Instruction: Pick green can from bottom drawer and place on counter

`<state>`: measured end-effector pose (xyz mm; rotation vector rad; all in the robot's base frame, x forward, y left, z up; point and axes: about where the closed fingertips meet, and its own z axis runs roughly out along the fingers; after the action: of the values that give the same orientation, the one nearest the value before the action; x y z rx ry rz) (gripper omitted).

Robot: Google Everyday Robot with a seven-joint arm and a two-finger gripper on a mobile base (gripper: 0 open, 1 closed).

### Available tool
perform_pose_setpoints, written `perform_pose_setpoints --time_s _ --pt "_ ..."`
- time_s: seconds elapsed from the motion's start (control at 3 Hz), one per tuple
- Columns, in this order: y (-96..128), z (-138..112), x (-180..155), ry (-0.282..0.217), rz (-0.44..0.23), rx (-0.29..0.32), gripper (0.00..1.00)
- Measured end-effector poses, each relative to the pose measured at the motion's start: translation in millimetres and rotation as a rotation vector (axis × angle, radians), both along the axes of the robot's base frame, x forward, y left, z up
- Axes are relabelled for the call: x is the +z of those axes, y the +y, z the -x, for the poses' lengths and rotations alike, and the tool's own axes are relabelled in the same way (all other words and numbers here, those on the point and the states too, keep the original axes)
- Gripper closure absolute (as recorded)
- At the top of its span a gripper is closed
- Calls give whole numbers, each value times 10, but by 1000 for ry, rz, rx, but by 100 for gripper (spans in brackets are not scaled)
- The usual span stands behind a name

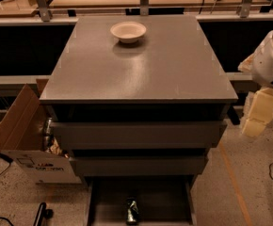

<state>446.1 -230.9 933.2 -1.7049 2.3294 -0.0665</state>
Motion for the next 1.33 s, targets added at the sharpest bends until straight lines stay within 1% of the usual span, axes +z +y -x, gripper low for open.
perform_pose_setpoints --time_s 0.33,0.67,1.0,1.33 --pt "-235 64 -720 62 -16 -19 0" --pt "-509 180 -1296 86 -136 6 0" --pt "-418 229 -1311 75 -221 64 0" --pt "-237 236 -1695 165 -178 176 0"
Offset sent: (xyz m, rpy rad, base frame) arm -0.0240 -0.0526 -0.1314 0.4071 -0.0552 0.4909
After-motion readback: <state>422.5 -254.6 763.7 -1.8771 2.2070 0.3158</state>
